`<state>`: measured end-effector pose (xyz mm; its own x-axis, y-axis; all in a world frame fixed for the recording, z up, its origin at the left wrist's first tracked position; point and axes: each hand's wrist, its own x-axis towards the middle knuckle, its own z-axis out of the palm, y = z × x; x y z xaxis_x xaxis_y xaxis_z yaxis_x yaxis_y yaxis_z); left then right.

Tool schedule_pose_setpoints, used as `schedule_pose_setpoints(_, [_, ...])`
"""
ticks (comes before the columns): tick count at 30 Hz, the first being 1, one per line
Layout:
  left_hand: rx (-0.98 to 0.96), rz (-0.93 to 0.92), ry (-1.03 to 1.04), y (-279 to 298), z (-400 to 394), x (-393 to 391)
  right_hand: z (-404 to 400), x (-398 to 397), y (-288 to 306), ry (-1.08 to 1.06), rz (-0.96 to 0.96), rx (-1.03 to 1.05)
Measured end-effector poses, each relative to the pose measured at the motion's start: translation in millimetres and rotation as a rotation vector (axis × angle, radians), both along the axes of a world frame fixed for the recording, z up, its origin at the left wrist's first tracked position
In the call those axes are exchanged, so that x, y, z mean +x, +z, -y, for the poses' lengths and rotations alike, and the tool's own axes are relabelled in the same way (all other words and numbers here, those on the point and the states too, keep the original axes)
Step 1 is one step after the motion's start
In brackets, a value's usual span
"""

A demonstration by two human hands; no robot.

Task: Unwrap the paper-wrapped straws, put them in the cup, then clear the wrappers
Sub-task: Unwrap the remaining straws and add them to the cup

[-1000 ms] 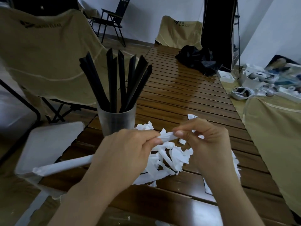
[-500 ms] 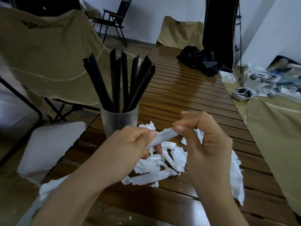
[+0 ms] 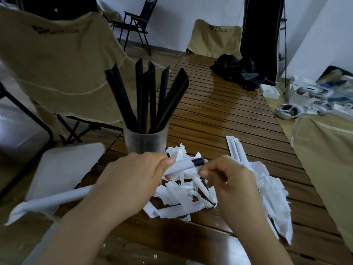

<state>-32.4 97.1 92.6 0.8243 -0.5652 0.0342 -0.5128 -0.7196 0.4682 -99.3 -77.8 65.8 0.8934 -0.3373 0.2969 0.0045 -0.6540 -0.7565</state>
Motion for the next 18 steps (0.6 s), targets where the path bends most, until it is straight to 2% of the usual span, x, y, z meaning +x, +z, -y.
schedule_pose_setpoints(5, [0.027, -0.024, -0.048, -0.3, -2.3, 2.9, 3.8, 6.3, -12.9, -0.083, 0.0, -0.125])
schedule_pose_setpoints(9, [0.062, 0.009, -0.051, -1.9, -10.4, 7.4, 16.8, 6.1, -14.1, -0.196, 0.013, 0.02])
schedule_pose_setpoints(11, [0.08, 0.055, -0.023, -5.5, -13.6, 10.6, 18.8, 5.6, -14.4, -0.177, -0.045, 0.032])
schedule_pose_setpoints(15, [0.056, 0.08, -0.013, -7.9, -11.4, 11.4, 10.1, 7.0, -19.0, -0.056, -0.194, -0.069])
schedule_pose_setpoints(18, [0.031, 0.113, -0.023, -8.6, -8.4, 8.9, 5.7, 7.4, -12.6, 0.055, -0.159, -0.064])
